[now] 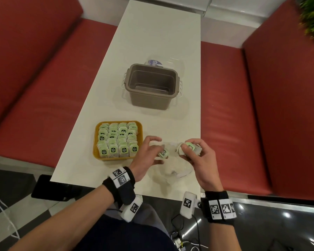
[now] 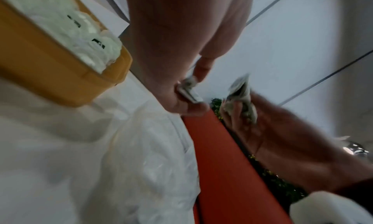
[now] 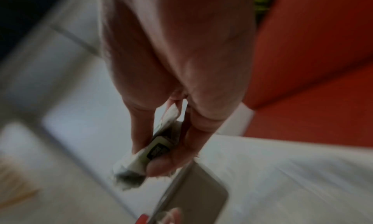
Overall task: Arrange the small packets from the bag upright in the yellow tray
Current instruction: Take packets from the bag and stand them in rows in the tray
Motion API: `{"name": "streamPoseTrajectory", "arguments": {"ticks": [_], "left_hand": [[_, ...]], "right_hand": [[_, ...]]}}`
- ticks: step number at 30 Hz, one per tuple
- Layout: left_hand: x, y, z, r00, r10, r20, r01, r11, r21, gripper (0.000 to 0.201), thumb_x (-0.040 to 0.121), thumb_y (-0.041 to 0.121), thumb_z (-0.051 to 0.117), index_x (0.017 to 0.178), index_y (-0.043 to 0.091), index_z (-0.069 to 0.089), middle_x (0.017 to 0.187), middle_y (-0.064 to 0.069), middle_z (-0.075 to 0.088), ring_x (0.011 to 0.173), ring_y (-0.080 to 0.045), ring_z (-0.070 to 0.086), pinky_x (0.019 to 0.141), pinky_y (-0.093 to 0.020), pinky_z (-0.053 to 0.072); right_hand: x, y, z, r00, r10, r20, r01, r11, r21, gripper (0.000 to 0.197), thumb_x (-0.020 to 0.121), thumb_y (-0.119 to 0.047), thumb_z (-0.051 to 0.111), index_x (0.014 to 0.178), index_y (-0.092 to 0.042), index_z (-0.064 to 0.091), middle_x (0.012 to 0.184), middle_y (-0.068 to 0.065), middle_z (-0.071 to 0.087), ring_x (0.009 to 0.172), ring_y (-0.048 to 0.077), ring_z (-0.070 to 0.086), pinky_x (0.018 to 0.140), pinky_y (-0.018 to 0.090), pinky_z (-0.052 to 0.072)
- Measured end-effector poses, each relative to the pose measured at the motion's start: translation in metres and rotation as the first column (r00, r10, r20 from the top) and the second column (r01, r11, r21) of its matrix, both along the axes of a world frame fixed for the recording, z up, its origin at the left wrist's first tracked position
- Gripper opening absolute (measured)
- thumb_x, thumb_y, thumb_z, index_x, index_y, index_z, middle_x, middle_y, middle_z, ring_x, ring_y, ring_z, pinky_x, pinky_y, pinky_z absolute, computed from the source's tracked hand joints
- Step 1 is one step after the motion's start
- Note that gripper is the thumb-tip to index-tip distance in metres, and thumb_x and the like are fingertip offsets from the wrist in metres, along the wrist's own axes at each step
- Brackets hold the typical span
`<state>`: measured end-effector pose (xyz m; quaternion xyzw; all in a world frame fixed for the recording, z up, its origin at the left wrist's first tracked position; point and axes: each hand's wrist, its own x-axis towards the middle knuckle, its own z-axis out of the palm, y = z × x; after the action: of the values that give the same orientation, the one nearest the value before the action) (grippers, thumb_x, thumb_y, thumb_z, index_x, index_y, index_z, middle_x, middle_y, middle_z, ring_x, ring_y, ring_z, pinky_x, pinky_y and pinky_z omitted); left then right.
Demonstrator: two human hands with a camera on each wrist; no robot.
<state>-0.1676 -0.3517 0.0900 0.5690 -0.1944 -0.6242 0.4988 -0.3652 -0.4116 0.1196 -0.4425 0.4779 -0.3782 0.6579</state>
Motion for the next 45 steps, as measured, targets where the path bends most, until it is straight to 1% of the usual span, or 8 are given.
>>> {"name": "streamPoseTrajectory", "arguments": {"ticks": [4, 10, 16, 20, 24, 31, 42, 45], "left_hand": [[0.004, -0.007, 0.02, 0.918, -0.046, -0.393, 0.07, 0.996, 0.047, 0.038, 0.113, 0.034, 0.047, 0.132, 0.008, 0.068, 0.131, -0.021, 0.071, 0.112, -0.036, 0.073, 0.091, -0.047, 0.062], [0.003, -0.01, 0.025, 0.772, -0.014, -0.636, 0.093, 0.992, 0.091, 0.061, 0.104, 0.07, 0.046, 0.127, 0.016, 0.065, 0.103, -0.009, 0.07, 0.093, -0.025, 0.07, 0.084, -0.043, 0.058], [0.008, -0.012, 0.017, 0.802, -0.023, -0.597, 0.087, 0.993, 0.079, 0.051, 0.103, 0.063, 0.059, 0.127, 0.019, 0.07, 0.117, -0.009, 0.069, 0.106, -0.025, 0.068, 0.093, -0.044, 0.059], [0.009, -0.018, 0.014, 0.911, -0.043, -0.41, 0.088, 0.992, 0.091, 0.033, 0.108, 0.044, 0.06, 0.114, 0.014, 0.07, 0.109, -0.012, 0.069, 0.096, -0.026, 0.073, 0.074, -0.032, 0.056], [0.011, -0.008, 0.009, 0.965, -0.261, -0.01, 0.262, 0.964, 0.04, 0.029, 0.108, 0.032, 0.06, 0.108, 0.007, 0.076, 0.094, -0.008, 0.065, 0.073, -0.021, 0.063, 0.055, -0.025, 0.04], [-0.012, 0.024, -0.048, 0.349, -0.606, 0.715, 0.709, 0.669, 0.221, 0.038, 0.113, 0.034, 0.046, 0.119, 0.013, 0.077, 0.117, -0.006, 0.068, 0.1, -0.022, 0.069, 0.093, -0.045, 0.056], [-0.013, 0.023, -0.058, 0.096, -0.525, 0.846, 0.781, 0.566, 0.262, 0.028, 0.112, 0.022, 0.044, 0.131, 0.014, 0.061, 0.125, -0.002, 0.057, 0.102, -0.028, 0.063, 0.086, -0.046, 0.051], [-0.007, 0.02, -0.056, -0.105, -0.497, 0.861, 0.811, 0.458, 0.364, 0.031, 0.111, 0.016, 0.044, 0.139, 0.014, 0.058, 0.127, -0.007, 0.051, 0.093, -0.034, 0.063, 0.072, -0.044, 0.041]], "right_hand": [[0.028, 0.004, 0.047, 0.85, 0.185, -0.492, -0.361, 0.886, -0.29, 0.036, 0.091, -0.023, 0.089, 0.117, -0.032, 0.067, 0.102, -0.005, 0.078, 0.091, 0.012, 0.077, 0.076, 0.028, 0.062], [0.069, 0.007, 0.046, 0.467, 0.219, -0.857, -0.664, 0.726, -0.177, 0.057, 0.085, -0.034, 0.088, 0.121, -0.041, 0.043, 0.106, -0.012, 0.07, 0.09, 0.019, 0.068, 0.073, 0.048, 0.06], [0.059, -0.004, 0.059, 0.536, 0.133, -0.834, -0.637, 0.712, -0.296, 0.047, 0.084, -0.04, 0.091, 0.112, -0.041, 0.054, 0.108, -0.018, 0.07, 0.103, 0.006, 0.069, 0.074, 0.042, 0.061], [0.039, -0.016, 0.059, 0.747, -0.065, -0.661, -0.407, 0.741, -0.533, 0.013, 0.099, -0.027, 0.08, 0.103, -0.03, 0.068, 0.098, -0.018, 0.073, 0.094, 0.001, 0.072, 0.073, 0.027, 0.059], [0.01, -0.02, 0.021, 0.602, 0.04, -0.797, -0.511, 0.787, -0.346, 0.008, 0.102, -0.02, 0.072, 0.101, -0.026, 0.068, 0.09, -0.015, 0.074, 0.083, 0.004, 0.071, 0.077, 0.034, 0.061], [0.004, 0.015, -0.064, -0.051, 0.245, -0.968, -0.747, 0.634, 0.2, 0.021, 0.108, -0.018, 0.056, 0.123, -0.031, 0.062, 0.117, 0.001, 0.063, 0.097, 0.03, 0.067, 0.074, 0.037, 0.045], [-0.003, 0.014, -0.092, 0.273, 0.391, -0.879, -0.528, 0.825, 0.203, 0.122, 0.082, 0.004, 0.086, 0.171, -0.041, 0.016, 0.13, 0.014, 0.054, 0.102, 0.024, 0.064, 0.088, 0.035, 0.06], [0.003, 0.012, -0.09, 0.535, 0.279, -0.797, -0.327, 0.939, 0.109, 0.079, 0.099, -0.008, 0.076, 0.163, -0.022, 0.032, 0.111, 0.01, 0.063, 0.069, 0.018, 0.074, 0.057, 0.024, 0.058]]}}
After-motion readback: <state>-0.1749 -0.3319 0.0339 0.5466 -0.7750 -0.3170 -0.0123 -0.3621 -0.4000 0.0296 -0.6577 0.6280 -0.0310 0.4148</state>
